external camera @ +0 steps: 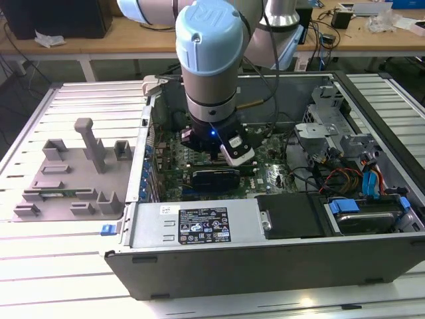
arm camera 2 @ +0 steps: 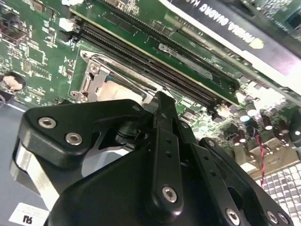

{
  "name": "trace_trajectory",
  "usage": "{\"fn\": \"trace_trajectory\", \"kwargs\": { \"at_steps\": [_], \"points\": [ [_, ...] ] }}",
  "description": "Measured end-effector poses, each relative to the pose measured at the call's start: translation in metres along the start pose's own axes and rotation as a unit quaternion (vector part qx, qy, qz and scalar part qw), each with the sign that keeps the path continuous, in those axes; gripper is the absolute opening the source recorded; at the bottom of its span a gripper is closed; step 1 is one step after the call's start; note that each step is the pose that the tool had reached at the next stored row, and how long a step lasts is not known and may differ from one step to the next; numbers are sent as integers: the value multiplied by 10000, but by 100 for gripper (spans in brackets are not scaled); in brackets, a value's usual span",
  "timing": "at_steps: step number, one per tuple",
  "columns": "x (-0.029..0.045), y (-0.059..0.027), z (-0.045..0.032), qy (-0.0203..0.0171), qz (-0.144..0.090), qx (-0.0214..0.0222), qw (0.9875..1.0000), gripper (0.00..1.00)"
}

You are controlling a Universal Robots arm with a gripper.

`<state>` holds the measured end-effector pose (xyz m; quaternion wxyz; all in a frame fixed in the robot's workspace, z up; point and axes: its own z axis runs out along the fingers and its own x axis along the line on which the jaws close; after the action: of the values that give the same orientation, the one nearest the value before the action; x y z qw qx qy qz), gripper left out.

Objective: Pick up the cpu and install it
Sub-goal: 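Install the second cpu locking lever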

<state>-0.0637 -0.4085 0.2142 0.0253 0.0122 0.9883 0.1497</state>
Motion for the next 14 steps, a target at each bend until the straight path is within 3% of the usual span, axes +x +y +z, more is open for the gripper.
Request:
{"fn": "trace_trajectory", "kwargs": {
  "at_steps": [2, 6, 11, 14],
  "points": [
    [3, -11, 37, -15, 72, 3, 10000, 11],
    [8, -23, 76, -82, 317, 15, 9995, 11],
    [74, -35, 105, -98, 383, 17, 9992, 11],
    [115, -38, 113, -101, 404, -5, 9991, 11]
  ]
}}
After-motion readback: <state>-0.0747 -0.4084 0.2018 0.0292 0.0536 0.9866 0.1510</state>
